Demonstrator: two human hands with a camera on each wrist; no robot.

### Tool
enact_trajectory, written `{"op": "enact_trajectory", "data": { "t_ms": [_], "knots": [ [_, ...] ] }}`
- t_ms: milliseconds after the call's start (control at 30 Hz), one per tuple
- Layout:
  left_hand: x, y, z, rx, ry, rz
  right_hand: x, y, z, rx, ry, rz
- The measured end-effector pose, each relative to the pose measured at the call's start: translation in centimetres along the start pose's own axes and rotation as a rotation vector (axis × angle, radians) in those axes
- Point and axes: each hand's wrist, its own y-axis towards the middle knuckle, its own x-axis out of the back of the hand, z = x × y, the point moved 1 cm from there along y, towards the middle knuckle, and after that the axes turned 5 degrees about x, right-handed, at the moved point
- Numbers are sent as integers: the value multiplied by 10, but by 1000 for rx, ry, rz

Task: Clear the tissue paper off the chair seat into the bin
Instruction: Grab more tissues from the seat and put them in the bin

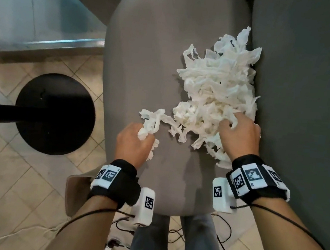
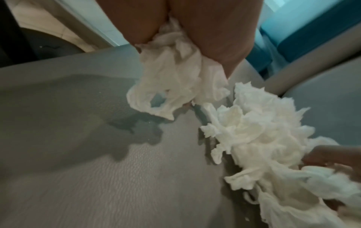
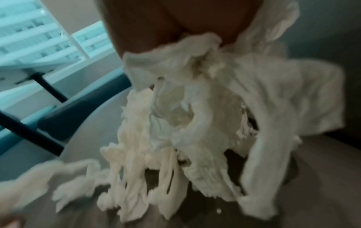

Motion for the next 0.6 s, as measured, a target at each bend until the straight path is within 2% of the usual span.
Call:
{"op": "enact_trajectory", "data": {
  "t_ms": [133,300,467,600],
  "knots": [
    [10,-18,10,24,-157,-8,22,-7,-3,-5,30,-19],
    [15,-37,15,38,-259,15,45,-17,-7,112,-6,-94],
    [21,-60,14,142,-365,-39,66,-29,1,181,110,-164],
    [22,-84,12,151,-399,-75,68,-37,10,222,212,-112]
  ]
}}
